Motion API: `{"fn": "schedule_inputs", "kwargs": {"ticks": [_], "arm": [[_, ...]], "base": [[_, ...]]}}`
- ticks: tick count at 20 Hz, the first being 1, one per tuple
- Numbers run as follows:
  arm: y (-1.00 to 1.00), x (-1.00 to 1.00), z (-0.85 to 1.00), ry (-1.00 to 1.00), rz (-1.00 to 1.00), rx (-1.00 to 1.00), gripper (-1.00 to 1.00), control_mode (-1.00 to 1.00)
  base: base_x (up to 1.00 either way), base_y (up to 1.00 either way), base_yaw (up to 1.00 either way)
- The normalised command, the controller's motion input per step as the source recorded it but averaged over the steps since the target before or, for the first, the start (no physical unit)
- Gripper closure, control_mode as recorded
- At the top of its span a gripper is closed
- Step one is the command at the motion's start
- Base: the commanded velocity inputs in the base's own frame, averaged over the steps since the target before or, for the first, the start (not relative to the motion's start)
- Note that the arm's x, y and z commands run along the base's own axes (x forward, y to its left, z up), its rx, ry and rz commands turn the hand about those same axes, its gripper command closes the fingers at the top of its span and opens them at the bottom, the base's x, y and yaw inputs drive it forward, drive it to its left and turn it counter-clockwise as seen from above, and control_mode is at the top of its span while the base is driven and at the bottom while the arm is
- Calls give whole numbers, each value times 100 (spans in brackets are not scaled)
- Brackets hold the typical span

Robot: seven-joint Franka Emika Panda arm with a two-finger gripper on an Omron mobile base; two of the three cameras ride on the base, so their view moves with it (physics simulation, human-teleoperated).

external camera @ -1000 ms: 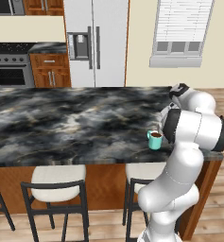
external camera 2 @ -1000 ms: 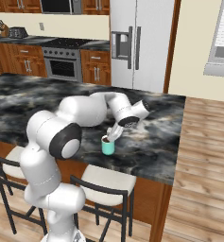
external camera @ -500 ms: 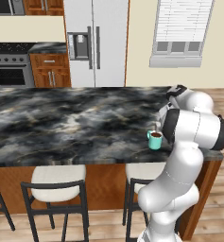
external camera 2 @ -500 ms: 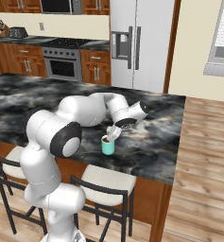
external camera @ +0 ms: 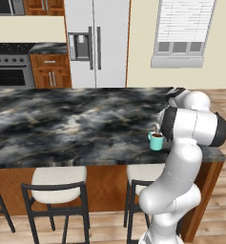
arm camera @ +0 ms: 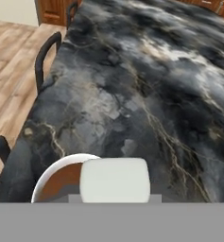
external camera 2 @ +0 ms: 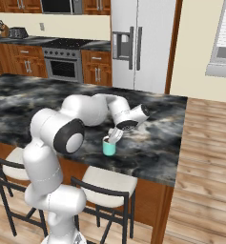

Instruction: Pick up the marshmallow and place it in the cup of hot chocolate on the dining counter.

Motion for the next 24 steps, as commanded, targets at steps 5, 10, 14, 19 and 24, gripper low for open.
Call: {"fn": "schedule_inputs", "kwargs": {"ticks": [5,10,14,19,24], "arm": [[-1,20,-24,-5,1,0,100,-100],[0,-8,-13,-5,1,0,100,-100],[0,-46,0,-10,1,0,100,-100],[0,-22,0,-9,0,0,100,-100],[0,11,0,-9,0,0,100,-100]], "base": [[0,0,0],[0,0,0],[0,0,0],[0,0,0],[0,0,0]]}}
